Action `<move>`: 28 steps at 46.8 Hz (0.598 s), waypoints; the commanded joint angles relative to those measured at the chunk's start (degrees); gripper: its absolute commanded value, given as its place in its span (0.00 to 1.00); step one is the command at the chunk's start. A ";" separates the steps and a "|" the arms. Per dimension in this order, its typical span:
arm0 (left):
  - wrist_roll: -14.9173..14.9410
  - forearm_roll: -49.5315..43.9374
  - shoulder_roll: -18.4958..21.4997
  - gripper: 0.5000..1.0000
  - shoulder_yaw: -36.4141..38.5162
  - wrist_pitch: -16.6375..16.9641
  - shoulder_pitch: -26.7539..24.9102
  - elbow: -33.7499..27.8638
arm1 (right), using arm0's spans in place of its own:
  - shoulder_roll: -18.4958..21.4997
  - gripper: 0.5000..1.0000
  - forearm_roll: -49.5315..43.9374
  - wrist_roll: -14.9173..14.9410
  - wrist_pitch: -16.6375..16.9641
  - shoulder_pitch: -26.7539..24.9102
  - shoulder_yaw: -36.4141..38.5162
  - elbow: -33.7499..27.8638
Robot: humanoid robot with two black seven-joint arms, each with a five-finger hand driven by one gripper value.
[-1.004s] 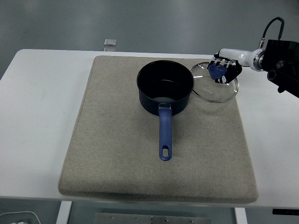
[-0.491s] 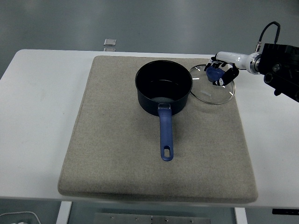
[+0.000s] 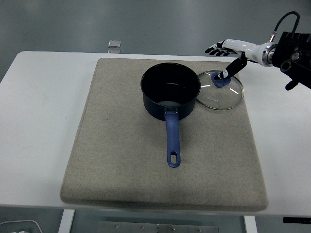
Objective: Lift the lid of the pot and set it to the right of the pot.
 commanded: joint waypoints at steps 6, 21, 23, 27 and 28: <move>0.00 0.00 0.00 1.00 0.00 -0.03 -0.01 0.00 | 0.71 0.78 12.23 0.02 1.79 -1.30 1.94 -1.99; 0.00 0.00 0.00 1.00 0.00 0.06 -0.01 0.00 | 0.97 0.78 29.28 0.19 5.03 -4.30 6.24 -4.09; 0.00 0.00 0.00 1.00 0.00 -0.03 -0.01 0.00 | 0.97 0.78 32.44 0.10 6.00 -4.73 7.29 -4.53; 0.00 0.00 0.00 1.00 0.00 0.06 -0.01 0.00 | 1.15 0.78 37.72 -0.16 7.32 -5.44 8.09 -5.32; 0.00 0.00 0.00 1.00 0.00 -0.03 -0.01 0.00 | 1.23 0.78 38.86 -0.16 7.58 -5.44 8.09 -5.50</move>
